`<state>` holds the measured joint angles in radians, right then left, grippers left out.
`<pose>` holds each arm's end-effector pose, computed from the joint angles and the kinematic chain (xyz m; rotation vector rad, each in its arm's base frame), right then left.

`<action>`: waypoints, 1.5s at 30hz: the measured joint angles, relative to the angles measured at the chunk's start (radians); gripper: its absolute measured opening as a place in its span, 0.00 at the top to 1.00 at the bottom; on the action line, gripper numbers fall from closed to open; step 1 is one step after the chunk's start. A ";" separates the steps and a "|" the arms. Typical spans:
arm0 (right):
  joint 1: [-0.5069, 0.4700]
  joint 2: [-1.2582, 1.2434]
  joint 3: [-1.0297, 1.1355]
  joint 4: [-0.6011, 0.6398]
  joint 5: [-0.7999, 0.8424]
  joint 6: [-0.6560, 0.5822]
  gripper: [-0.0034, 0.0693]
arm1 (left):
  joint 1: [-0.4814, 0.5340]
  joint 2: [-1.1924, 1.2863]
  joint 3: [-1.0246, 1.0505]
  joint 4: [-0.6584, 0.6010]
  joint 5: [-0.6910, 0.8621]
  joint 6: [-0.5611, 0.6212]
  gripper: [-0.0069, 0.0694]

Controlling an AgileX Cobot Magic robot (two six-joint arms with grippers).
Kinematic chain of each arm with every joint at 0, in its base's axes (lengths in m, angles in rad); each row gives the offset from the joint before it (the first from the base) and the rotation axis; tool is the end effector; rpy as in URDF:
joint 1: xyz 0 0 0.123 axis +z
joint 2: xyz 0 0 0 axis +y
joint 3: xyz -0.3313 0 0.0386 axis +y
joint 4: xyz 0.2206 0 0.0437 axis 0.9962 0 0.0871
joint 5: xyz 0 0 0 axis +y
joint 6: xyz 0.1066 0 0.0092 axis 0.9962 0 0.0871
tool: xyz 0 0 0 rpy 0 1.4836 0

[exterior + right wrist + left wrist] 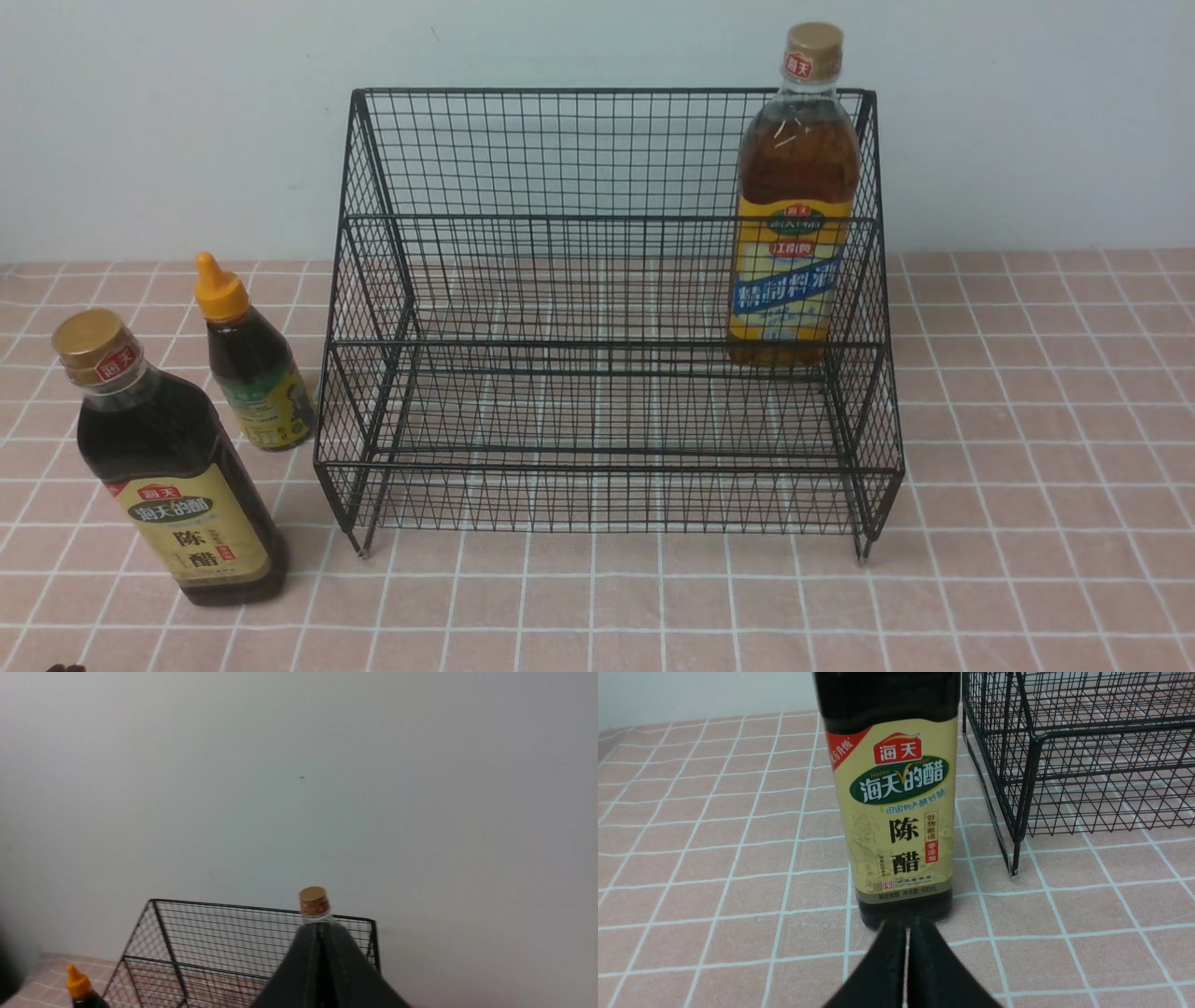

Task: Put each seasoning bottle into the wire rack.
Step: Use the left arm to grab the condiment bottle closest to it

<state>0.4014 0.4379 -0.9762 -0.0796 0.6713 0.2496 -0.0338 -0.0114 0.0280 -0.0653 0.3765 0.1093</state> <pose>-0.0071 -0.0088 0.4442 -0.1359 1.6251 0.4138 -0.0085 -0.0023 0.1656 0.0937 1.8736 -0.0123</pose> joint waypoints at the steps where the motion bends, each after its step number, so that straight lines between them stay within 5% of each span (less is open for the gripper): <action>1: 0.000 -0.049 0.069 0.016 -0.048 0.000 0.97 | 0.000 0.000 0.000 0.000 0.000 0.000 0.92; 17: -0.014 -0.305 0.588 0.052 -0.220 -0.025 0.97 | 0.000 0.000 0.000 0.000 0.000 0.000 0.92; 27: -0.366 -0.448 0.982 0.025 -0.384 -0.117 0.97 | 0.000 0.000 0.000 0.000 0.000 0.000 0.92; 32: -0.474 -0.450 0.999 0.049 -0.300 -0.116 0.97 | 0.001 0.000 0.000 0.000 0.000 0.000 0.92; 45: -0.476 -0.450 0.998 0.052 -0.293 -0.116 0.97 | 0.001 0.000 0.000 0.000 0.000 0.000 0.92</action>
<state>-0.0750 -0.0119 0.0216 -0.0273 0.3778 0.1338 -0.0329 -0.0114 0.0280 -0.0653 0.3765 0.1093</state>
